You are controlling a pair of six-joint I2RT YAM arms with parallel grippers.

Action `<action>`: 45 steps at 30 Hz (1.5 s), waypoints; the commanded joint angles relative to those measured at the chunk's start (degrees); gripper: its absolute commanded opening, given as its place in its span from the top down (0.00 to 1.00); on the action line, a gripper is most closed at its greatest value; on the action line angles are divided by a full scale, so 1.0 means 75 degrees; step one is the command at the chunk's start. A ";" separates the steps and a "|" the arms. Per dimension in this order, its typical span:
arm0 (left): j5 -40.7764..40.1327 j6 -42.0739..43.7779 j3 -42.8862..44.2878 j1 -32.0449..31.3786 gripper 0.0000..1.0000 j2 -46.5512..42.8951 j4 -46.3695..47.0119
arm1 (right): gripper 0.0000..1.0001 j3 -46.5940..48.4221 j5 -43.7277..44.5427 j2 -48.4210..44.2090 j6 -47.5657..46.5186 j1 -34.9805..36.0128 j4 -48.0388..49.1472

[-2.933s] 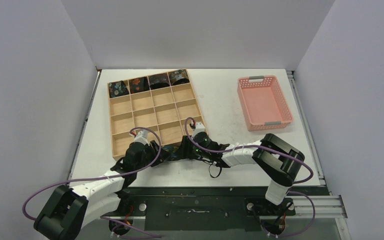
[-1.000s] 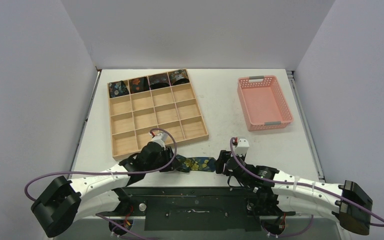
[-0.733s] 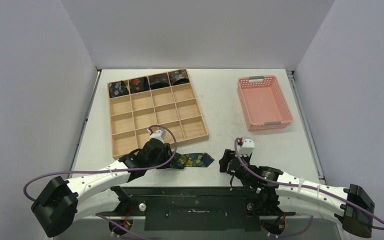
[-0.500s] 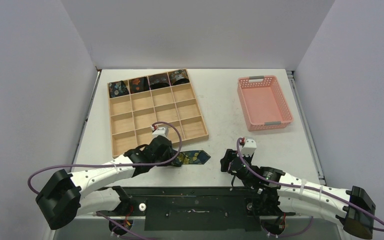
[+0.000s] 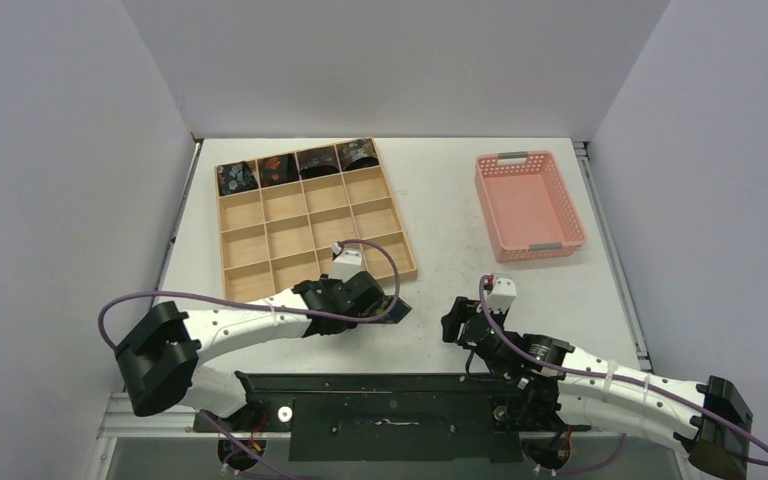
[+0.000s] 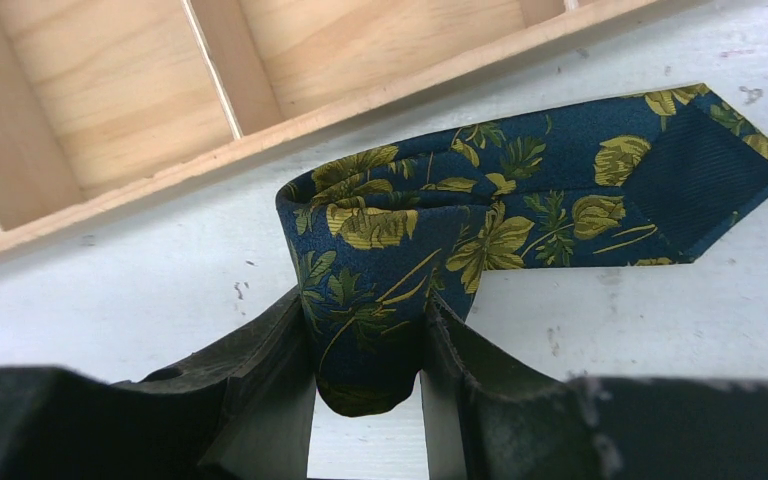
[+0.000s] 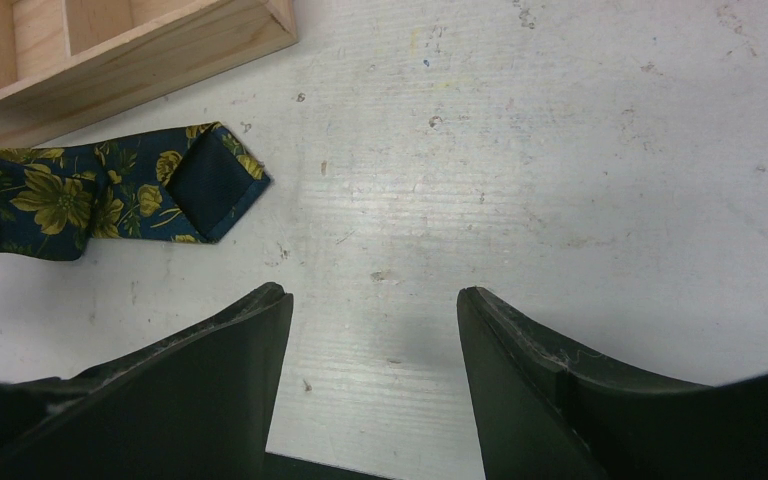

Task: Roll the ties
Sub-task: Pick up the tie at the center of the board.

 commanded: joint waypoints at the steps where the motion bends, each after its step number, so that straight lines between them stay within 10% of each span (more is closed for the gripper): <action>1: -0.1256 -0.0086 0.1035 -0.0320 1.00 0.0821 -0.1454 | 0.37 0.0069 0.0240 -0.0200 0.0063 0.0045 -0.0045; 18: -0.2734 -0.0742 0.4142 -0.1378 0.99 0.4039 -0.3972 | 0.37 0.0051 0.0127 -0.0589 0.0121 0.0045 -0.0190; 32: -0.1949 -0.0307 0.4110 -0.1478 0.38 0.3843 -0.2947 | 0.36 0.0062 0.0061 -0.0844 0.0212 0.0041 -0.0306; 45: -0.0989 -0.0100 0.3340 -0.1475 0.30 0.2768 -0.1619 | 0.36 0.0047 0.0040 -0.1034 0.0268 0.0044 -0.0397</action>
